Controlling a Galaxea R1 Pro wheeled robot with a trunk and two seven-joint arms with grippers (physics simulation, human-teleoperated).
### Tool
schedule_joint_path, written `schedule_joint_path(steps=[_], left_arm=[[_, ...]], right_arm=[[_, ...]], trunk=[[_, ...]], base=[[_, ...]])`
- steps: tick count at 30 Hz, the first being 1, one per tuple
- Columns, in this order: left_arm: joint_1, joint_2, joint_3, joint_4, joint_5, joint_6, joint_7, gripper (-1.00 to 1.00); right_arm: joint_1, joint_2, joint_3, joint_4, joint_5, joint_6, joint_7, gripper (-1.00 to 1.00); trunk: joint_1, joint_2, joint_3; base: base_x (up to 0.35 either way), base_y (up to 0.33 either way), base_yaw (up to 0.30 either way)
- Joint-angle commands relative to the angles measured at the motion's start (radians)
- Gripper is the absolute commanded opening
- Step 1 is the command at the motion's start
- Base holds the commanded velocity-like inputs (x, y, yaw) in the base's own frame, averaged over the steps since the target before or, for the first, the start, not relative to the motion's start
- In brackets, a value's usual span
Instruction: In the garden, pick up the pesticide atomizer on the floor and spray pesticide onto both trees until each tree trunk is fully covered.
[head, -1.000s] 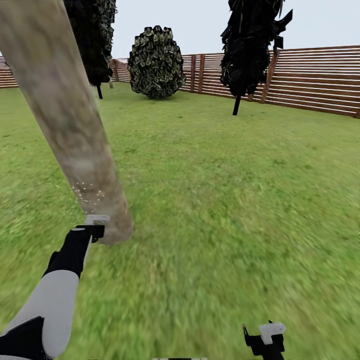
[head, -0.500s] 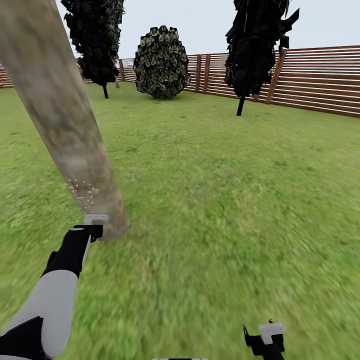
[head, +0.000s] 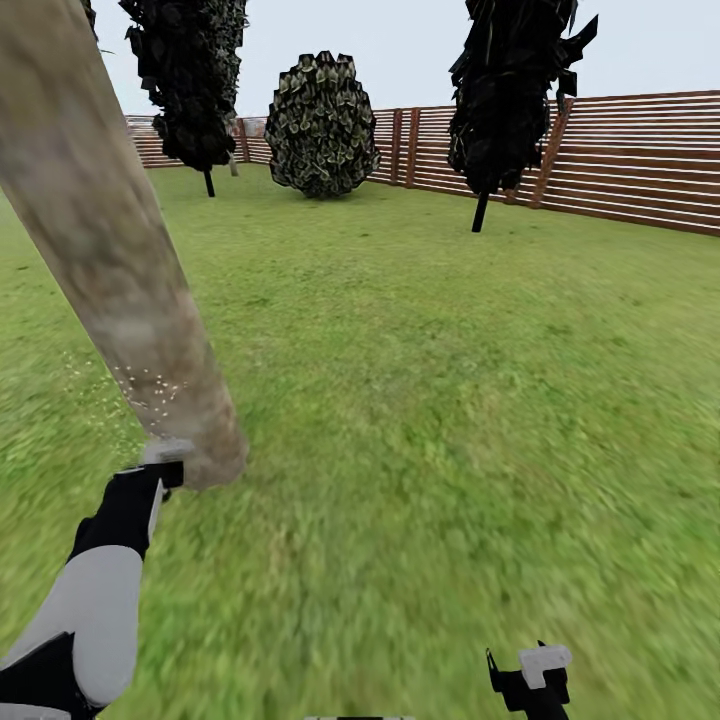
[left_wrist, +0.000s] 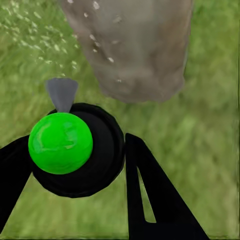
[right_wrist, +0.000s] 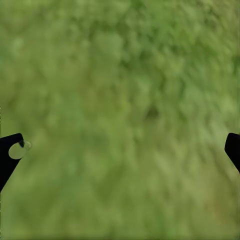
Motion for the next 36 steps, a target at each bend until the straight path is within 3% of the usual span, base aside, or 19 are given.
schedule_joint_path(steps=[1,3,4,5,8,17,21,25,36], left_arm=[[0.004,-0.003,0.003,0.011,-0.002,-0.001,0.002,-1.00],[0.013,-0.019,-0.017,0.040,-0.002,-0.001,0.007,-1.00],[0.016,-0.043,-0.058,0.052,-0.003,0.000,0.012,-1.00],[0.016,-0.054,-0.071,0.055,-0.003,0.000,0.016,-1.00],[0.017,-0.064,-0.085,0.056,-0.004,0.000,0.021,-1.00],[0.035,-0.049,-0.089,0.057,-0.007,-0.001,0.075,-1.00],[0.042,-0.022,-0.079,0.059,-0.003,0.001,0.077,-1.00],[0.067,-0.020,-0.079,0.057,-0.002,0.002,0.078,-1.00],[0.069,-0.014,-0.090,0.113,0.000,0.009,0.064,-1.00]], right_arm=[[0.000,0.000,0.000,0.000,0.000,0.000,0.000,1.00],[0.000,0.001,0.000,0.000,0.000,0.000,0.000,1.00],[0.000,0.001,0.000,0.000,0.001,0.000,0.000,1.00],[0.000,0.001,0.000,0.000,0.001,0.000,0.000,1.00],[0.000,0.001,0.000,0.000,0.001,0.000,0.000,1.00],[0.000,0.001,0.000,0.000,0.003,0.000,0.001,1.00],[0.000,0.001,0.000,0.000,0.003,0.000,0.002,1.00],[0.000,0.001,0.000,0.000,0.003,0.000,0.002,1.00],[0.000,0.001,0.000,0.000,0.003,0.000,0.002,1.00]], trunk=[[0.000,0.000,0.000],[0.000,0.000,0.000],[0.000,0.000,0.000],[0.000,0.000,0.000],[0.000,0.000,0.000],[0.000,0.000,0.000],[0.000,0.000,0.000],[0.000,0.000,0.000],[0.000,0.000,0.000]], base=[[0.000,0.000,0.000],[0.000,0.000,0.065],[0.000,0.000,0.217],[0.000,0.000,0.251],[0.086,-0.022,0.266],[0.284,-0.105,0.031],[0.159,-0.196,0.085],[-0.015,-0.255,0.254],[0.189,-0.029,0.276]])
